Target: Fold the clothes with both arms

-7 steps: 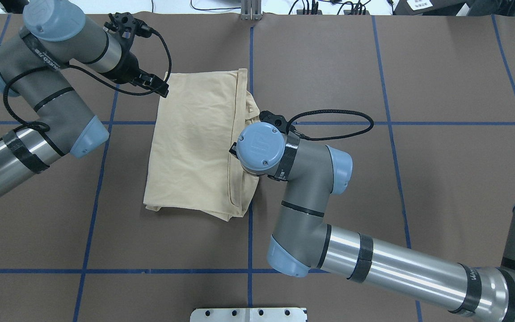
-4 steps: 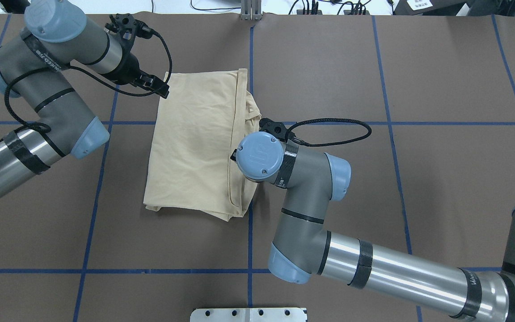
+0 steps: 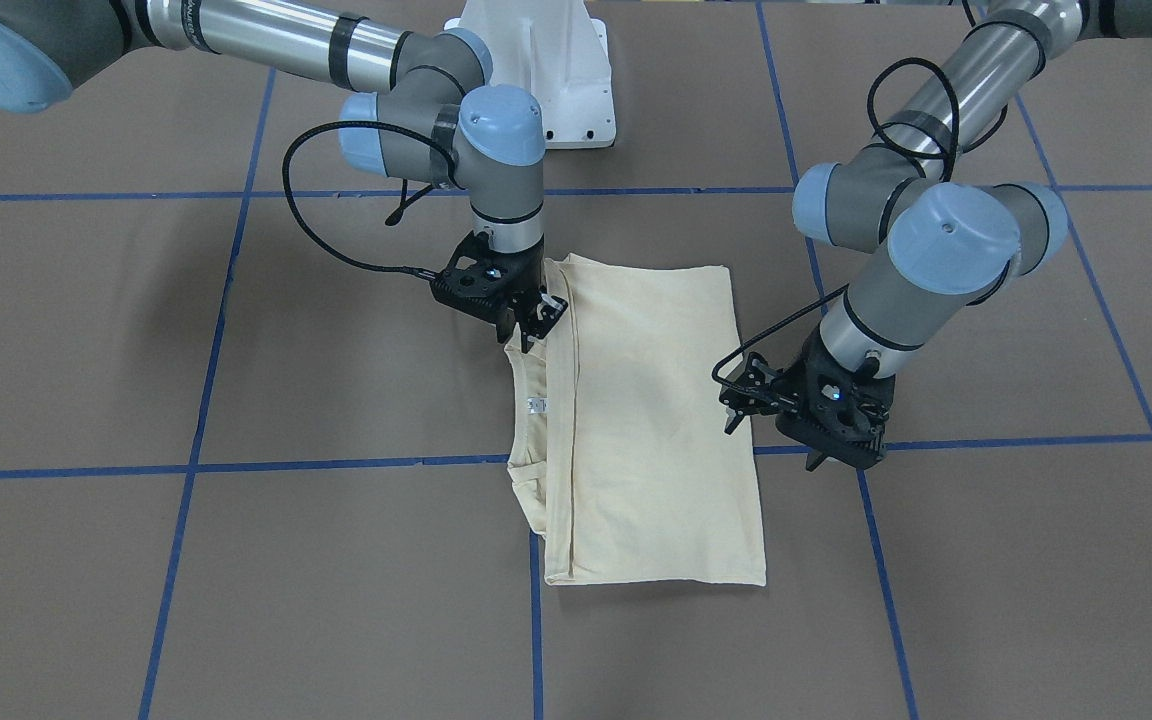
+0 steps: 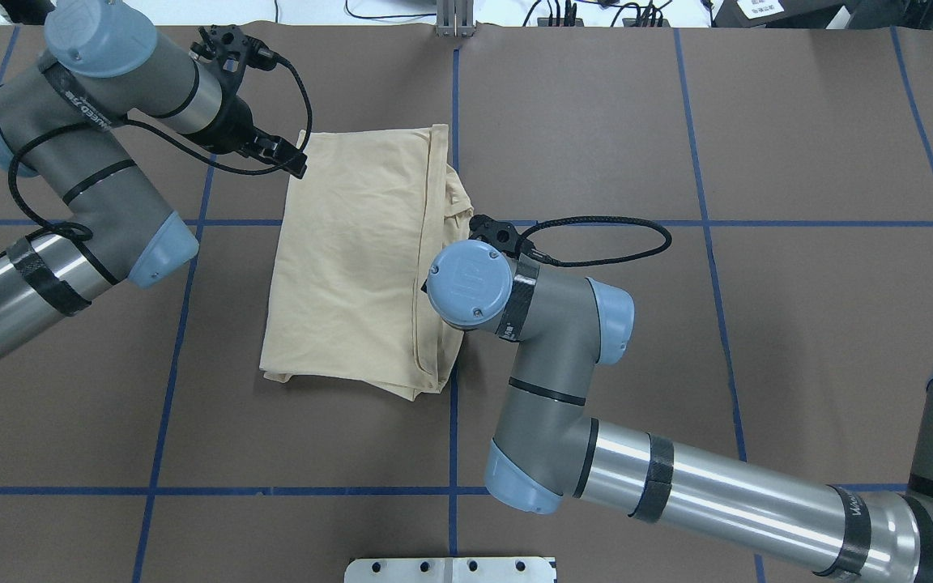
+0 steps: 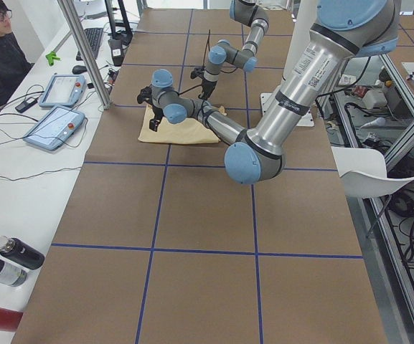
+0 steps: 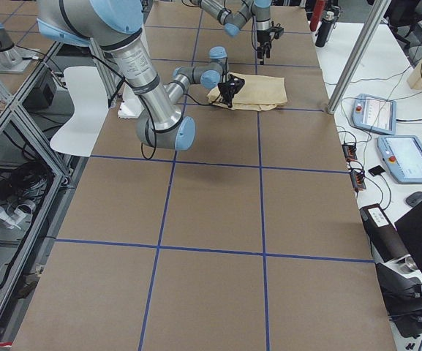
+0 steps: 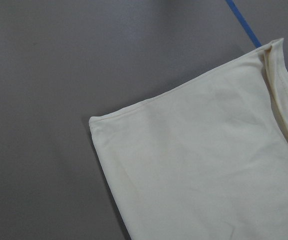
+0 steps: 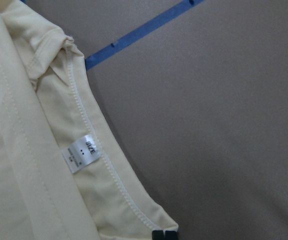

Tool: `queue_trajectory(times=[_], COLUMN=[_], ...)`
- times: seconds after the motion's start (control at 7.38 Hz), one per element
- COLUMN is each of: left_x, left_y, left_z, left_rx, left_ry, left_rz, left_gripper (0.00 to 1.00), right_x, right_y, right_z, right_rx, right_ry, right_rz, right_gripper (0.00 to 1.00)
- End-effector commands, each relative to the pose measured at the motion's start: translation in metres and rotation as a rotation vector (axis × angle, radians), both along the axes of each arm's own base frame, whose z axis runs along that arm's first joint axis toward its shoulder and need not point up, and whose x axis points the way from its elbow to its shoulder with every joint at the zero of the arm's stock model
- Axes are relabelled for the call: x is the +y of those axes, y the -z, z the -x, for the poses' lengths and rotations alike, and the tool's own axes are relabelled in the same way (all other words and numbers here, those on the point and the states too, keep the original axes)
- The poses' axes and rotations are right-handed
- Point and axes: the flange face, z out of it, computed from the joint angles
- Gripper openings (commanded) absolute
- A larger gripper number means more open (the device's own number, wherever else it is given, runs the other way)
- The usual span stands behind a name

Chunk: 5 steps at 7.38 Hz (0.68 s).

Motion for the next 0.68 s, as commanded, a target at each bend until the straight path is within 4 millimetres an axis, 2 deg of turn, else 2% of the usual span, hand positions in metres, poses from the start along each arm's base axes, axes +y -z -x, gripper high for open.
queue_trajectory(times=[0.0,0.14,0.41,0.54], left_x=[0.000,0.001,0.001,0.003], left_y=[0.000,0.000,0.000,0.000], left_z=[0.000,-0.001,-0.002,-0.005], left_rx=[0.001,0.001,0.001,0.001], left_ry=[-0.001,-0.003,-0.003,-0.007], left_rz=[0.000,0.000,-0.001,0.000], left_gripper=[1.00,1.00,1.00,1.00], right_x=[-0.001,0.002,0.028,0.036], right_y=[0.004,-0.001,-0.037,-0.046], right_z=[-0.004,-0.015,-0.076,-0.091], right_rx=[-0.011,-0.018,-0.042,-0.044], right_ry=[-0.004,-0.006,-0.003,-0.003], right_rz=[-0.004,-0.006,-0.014,-0.014], right_gripper=[0.00,0.00,0.00,0.00])
